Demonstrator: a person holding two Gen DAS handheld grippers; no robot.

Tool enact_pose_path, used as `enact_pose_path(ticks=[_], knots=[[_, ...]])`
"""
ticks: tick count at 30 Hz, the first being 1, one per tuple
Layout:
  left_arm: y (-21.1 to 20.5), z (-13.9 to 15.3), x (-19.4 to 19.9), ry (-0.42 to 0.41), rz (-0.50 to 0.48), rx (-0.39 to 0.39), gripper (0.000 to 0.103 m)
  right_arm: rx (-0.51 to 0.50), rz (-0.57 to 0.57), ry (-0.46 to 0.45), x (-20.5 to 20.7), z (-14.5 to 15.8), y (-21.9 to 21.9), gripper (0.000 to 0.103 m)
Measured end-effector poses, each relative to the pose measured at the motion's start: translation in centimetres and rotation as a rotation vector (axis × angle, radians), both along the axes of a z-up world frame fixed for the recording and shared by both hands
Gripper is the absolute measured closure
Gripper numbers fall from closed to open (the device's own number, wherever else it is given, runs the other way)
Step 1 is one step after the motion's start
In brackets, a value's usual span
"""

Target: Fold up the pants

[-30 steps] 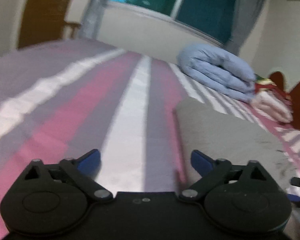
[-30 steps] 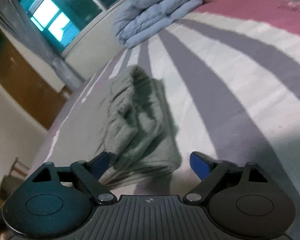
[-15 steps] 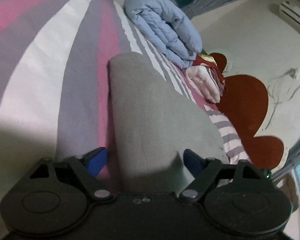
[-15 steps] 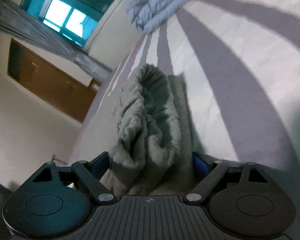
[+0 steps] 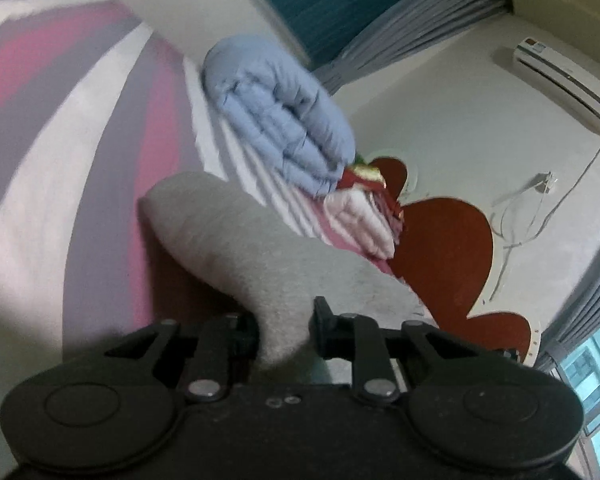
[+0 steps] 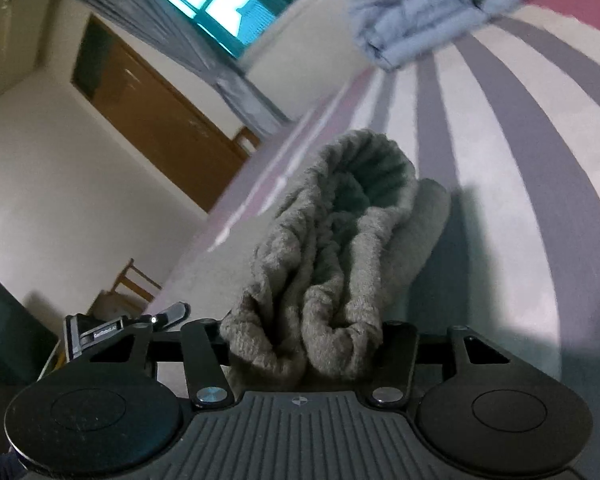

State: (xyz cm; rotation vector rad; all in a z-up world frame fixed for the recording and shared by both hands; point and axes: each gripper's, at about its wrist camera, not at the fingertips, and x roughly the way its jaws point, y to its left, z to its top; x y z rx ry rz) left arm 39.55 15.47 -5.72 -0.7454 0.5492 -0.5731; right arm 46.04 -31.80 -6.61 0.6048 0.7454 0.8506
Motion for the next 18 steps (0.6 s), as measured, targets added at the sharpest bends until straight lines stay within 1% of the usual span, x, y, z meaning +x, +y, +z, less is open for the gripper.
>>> enact_pose_path(ticks=[3,5,6,7,8,9,10,11,12,13,14,16,18], knots=[[0.9,2.2,2.9,-0.044,0.001,0.046,0.091,0.009,-0.004,-0.031,3.6,1.3,1.2,0.051],[1.4,2.7,5.3,-0.052,0.014,0.096,0.090,0.016,-0.014,-0.033,6.7,1.6,2.9,0.050],[1.3,2.5,6.6,-0.044,0.038,0.137,0.079,0.006,-0.029,-0.022,8.6,1.2,3.5,0.049],[0.9,2.0,7.8,-0.038,0.072,0.212,0.071,-0.004,-0.056,0.005,10.4,0.4,3.8,0.040],[0.3,1.3,8.7,-0.027,0.126,0.345,0.029,-0.038,-0.088,0.027,11.9,-0.5,4.1,0.030],[-0.7,0.2,9.4,0.009,0.233,0.509,0.013,-0.139,-0.158,0.070,13.5,-2.0,4.7,0.000],[-1.5,-0.9,9.9,0.038,0.286,0.633,0.010,-0.270,-0.207,0.130,14.9,-3.7,5.5,0.000],[-2.1,-2.2,10.3,0.058,0.254,0.684,0.006,-0.289,-0.187,0.101,15.3,-4.2,6.1,0.000],[-2.0,-2.9,9.9,0.041,0.271,0.658,0.006,-0.313,-0.181,0.048,15.1,-4.2,6.7,0.000],[-1.8,-3.3,9.6,0.029,0.281,0.637,0.006,-0.335,-0.178,0.027,14.9,-4.4,7.1,0.000],[-1.5,-3.3,9.3,0.026,0.289,0.623,0.006,-0.334,-0.184,0.017,14.8,-4.6,7.3,0.000],[-1.0,-3.0,8.3,0.039,0.320,0.599,0.006,-0.318,-0.196,0.007,14.0,-4.4,7.0,0.000],[-0.5,-2.4,6.0,0.010,0.348,0.621,0.006,-0.272,-0.225,-0.014,11.4,-3.7,5.6,0.000]])
